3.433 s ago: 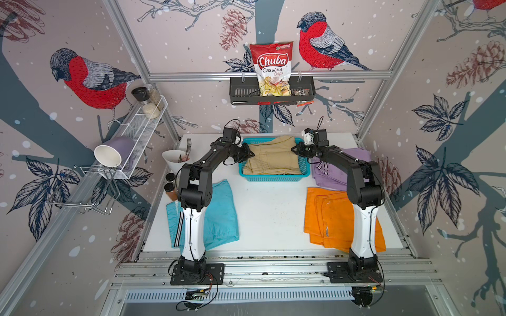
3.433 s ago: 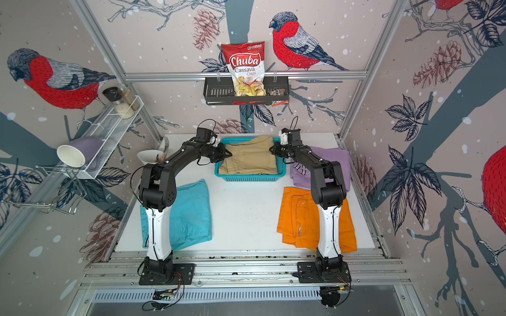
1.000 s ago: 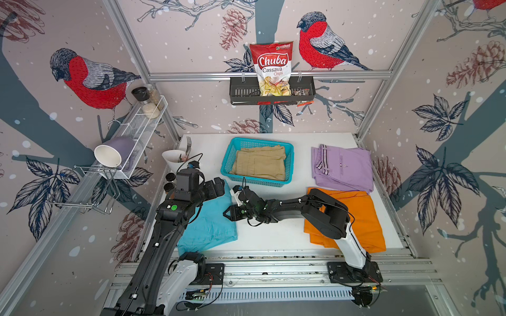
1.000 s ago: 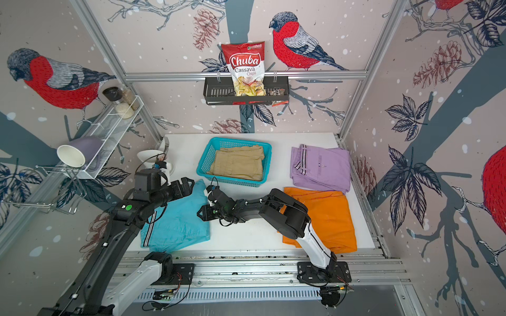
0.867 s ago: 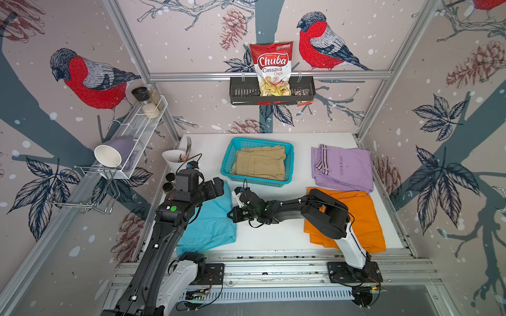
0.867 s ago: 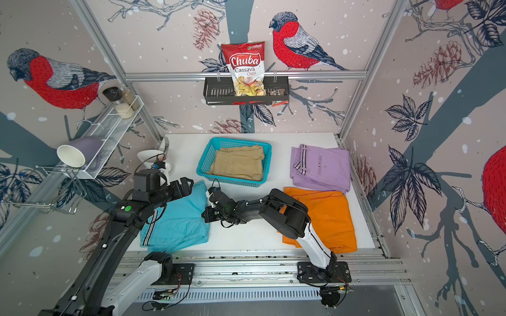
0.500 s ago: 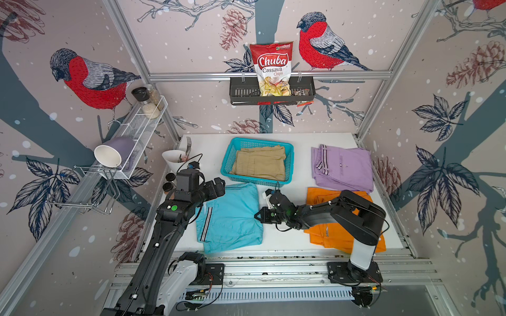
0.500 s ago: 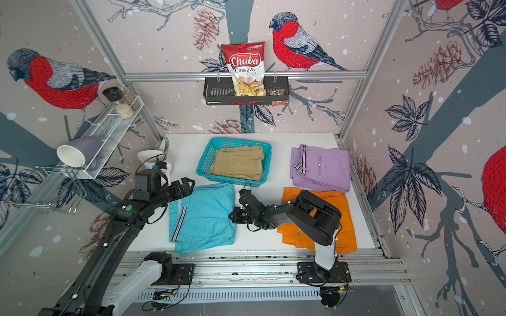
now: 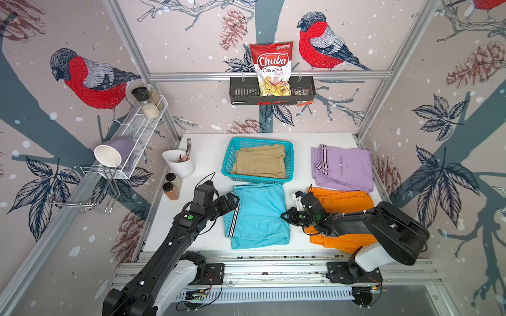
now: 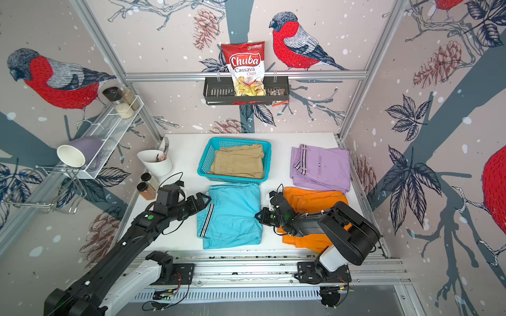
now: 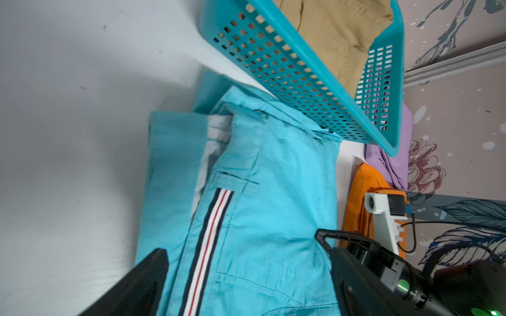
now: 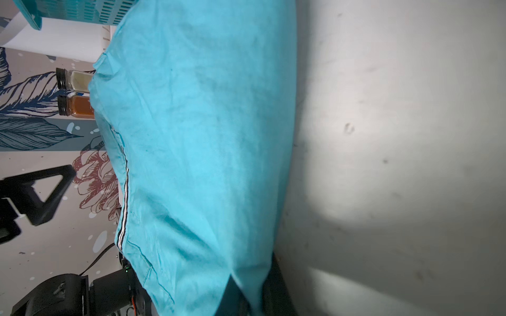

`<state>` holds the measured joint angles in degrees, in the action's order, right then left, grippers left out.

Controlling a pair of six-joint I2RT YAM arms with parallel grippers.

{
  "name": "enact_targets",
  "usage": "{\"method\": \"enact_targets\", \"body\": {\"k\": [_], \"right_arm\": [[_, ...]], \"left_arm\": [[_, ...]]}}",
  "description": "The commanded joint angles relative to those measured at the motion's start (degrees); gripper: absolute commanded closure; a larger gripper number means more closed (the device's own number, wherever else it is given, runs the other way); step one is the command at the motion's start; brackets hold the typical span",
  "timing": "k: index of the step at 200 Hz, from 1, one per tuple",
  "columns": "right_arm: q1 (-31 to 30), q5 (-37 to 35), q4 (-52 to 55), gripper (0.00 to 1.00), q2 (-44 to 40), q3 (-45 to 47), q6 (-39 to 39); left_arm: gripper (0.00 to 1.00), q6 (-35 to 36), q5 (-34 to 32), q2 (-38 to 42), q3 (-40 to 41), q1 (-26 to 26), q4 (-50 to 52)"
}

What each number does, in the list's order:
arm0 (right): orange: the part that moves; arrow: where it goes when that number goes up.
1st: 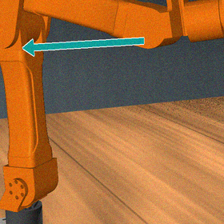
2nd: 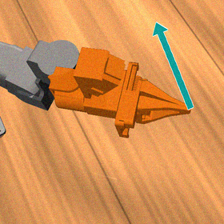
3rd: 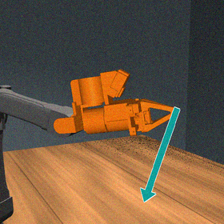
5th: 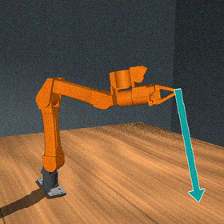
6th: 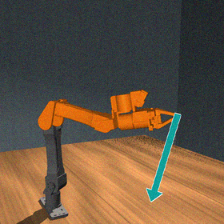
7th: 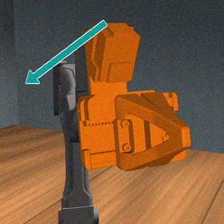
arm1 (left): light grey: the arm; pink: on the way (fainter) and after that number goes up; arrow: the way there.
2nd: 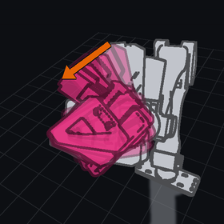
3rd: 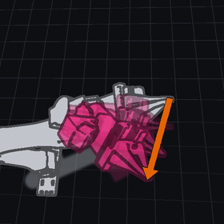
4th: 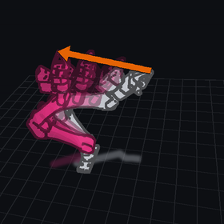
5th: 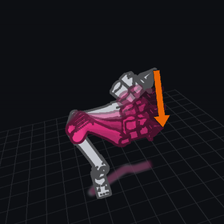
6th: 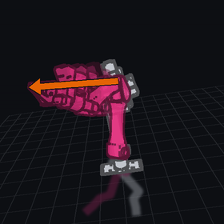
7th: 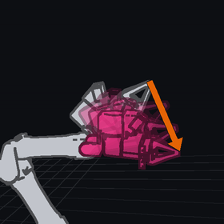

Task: Put the folded long pants in the basket
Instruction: Move the long pant to the center of the board, then pick up the long pant at the center of the board.

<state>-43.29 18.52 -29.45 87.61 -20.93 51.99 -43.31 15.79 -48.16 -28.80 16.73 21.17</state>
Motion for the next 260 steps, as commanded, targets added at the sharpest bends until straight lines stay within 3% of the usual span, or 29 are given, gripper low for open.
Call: {"method": "enact_targets", "body": {"k": [1,31,70,136,187,203,228,240,249,260], "right_arm": [[0.89,-2.68,5.48,1.00,-0.14,0.69,-0.85],[2.63,-2.35,4.77,1.00,-1.93,2.30,-0.34],[2.42,-1.93,5.19,1.00,-3.49,2.12,-0.85],[-0.50,-2.91,5.65,1.00,-3.06,0.16,-1.61],[-4.55,-8.13,11.03,1.00,-5.60,-3.26,-4.21],[-5.30,-9.35,12.17,1.00,-5.96,-4.02,-4.83],[-5.40,-9.45,12.47,1.00,-5.90,-4.21,-4.80],[-5.56,-9.38,12.25,1.00,-5.81,-4.21,-4.74],[-5.74,-9.38,12.23,1.00,-5.85,-4.21,-4.70],[-6.31,-9.61,12.21,1.00,-6.23,-4.26,-4.82]], "left_arm": [[0.04,-3.45,-3.48,1.65,3.99,0.11,-5.48],[0.04,-3.86,-6.45,2.31,9.02,0.14,-7.98],[0.04,-5.42,1.31,-3.00,15.71,0.30,-18.97],[0.04,-6.65,0.91,-6.86,17.23,3.38,-23.68],[0.06,-6.65,1.75,-15.42,16.73,5.10,-28.27],[0.18,-6.35,1.04,-16.69,16.15,5.27,-27.96],[0.70,-6.00,-1.40,-15.30,15.37,5.33,-25.43],[0.89,-6.00,-2.95,-13.97,15.10,5.33,-23.83],[1.00,-6.19,-3.39,-13.09,15.18,5.33,-23.32],[1.00,-6.56,-3.19,-12.21,15.43,5.42,-23.36]]}}
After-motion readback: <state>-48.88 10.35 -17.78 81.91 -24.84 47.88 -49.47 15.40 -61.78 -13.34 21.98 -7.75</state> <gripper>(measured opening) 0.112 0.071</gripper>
